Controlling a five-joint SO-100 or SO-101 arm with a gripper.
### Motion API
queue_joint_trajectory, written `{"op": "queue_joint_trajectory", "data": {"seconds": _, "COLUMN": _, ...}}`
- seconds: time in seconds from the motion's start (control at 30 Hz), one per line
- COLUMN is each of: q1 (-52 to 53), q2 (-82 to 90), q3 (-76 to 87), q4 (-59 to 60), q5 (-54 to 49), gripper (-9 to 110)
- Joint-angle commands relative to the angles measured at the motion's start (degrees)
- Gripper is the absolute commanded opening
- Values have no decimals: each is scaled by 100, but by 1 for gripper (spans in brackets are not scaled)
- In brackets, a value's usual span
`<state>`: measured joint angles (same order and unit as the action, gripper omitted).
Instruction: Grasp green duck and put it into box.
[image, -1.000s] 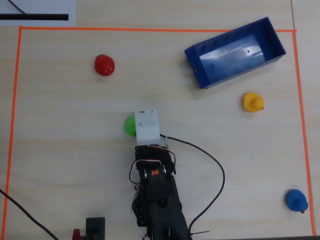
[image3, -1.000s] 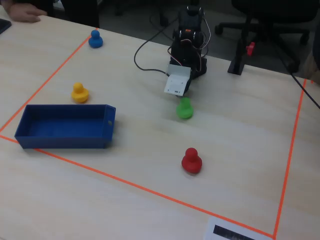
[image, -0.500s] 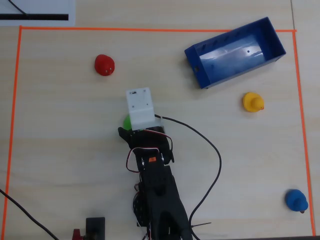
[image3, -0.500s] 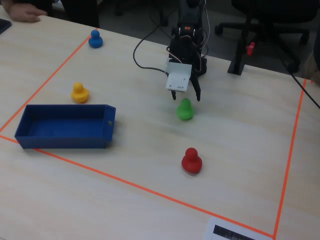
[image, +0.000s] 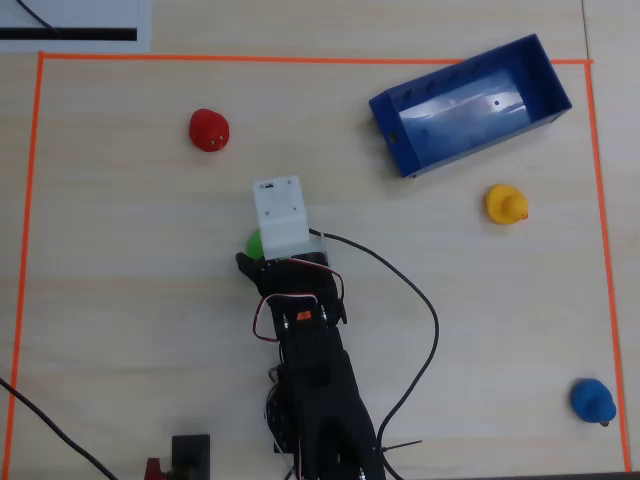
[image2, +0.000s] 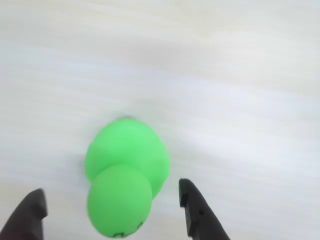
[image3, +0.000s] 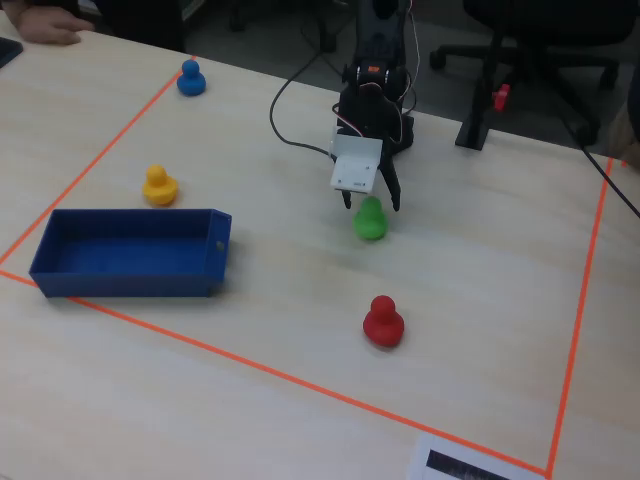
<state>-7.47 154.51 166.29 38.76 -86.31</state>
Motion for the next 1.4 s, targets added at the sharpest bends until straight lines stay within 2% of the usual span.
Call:
{"op": "queue_joint_trajectory", "data": {"seconds": 0.0, "q1": 0, "q2": -18, "q3": 9, "q4": -193, "q5": 44, "gripper": 34}}
{"op": "queue_joint_trajectory", "data": {"seconds": 0.2, "q1": -79, "q2": -158, "q3": -62, "q4": -9, "q5": -18, "gripper": 31}}
{"op": "queue_joint_trajectory", "data": {"seconds": 0.43, "q1": -105, "q2": -316, "q3": -167, "q4": -62, "q5": -26, "gripper": 13}}
{"op": "queue_joint_trajectory", "data": {"seconds": 0.77, "q1": 132, "q2": -220, "q3": 114, "q4": -501, "q5": -536, "gripper": 9}}
{"op": "queue_joint_trajectory", "data": {"seconds": 0.93, "q1": 149, "q2": -53, "q3": 299, "q4": -659, "q5": -747, "gripper": 0}}
{"op": "queue_joint_trajectory", "data": {"seconds": 1.13, "q1": 299, "q2": 35, "q3": 26, "q4": -650, "q5": -703, "gripper": 0}}
{"op": "queue_joint_trajectory", "data": {"seconds": 1.37, "q1": 677, "q2": -694, "q3": -1441, "q4": -378, "q5": -492, "gripper": 0}}
